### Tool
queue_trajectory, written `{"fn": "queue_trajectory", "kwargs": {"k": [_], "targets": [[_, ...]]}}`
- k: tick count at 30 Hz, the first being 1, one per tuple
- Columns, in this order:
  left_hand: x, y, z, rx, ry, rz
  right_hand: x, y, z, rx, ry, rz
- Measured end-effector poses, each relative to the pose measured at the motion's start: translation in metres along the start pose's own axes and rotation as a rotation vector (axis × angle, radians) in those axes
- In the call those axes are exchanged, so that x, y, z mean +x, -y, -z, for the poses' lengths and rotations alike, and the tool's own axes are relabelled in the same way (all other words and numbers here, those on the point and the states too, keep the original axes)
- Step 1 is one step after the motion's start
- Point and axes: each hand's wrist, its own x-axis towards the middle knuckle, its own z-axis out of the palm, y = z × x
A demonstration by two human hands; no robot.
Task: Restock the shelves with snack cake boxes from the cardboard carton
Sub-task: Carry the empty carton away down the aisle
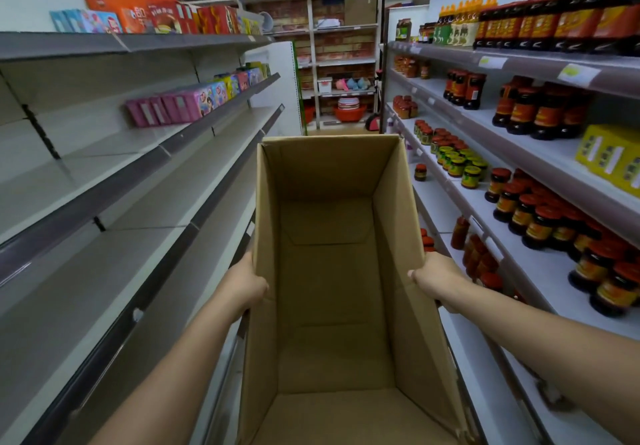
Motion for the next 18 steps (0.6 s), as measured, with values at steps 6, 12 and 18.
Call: {"fn": "queue_trajectory", "kwargs": {"k": [6, 12, 18], "targets": [[0.087, -0.042, -0.018, -0.006, -0.017, 0.027, 0.102, 0.019, 0.012, -0.010, 0.022, 0.023], [0.158, -0.080, -0.037, -0.052, -0.036, 0.049, 0.185, 0.042, 0.032, -0.110, 0.022, 0.044], [0.214, -0.107, -0.045, -0.049, -0.014, 0.069, 0.246, 0.055, 0.038, -0.086, 0.023, 0.026]]}}
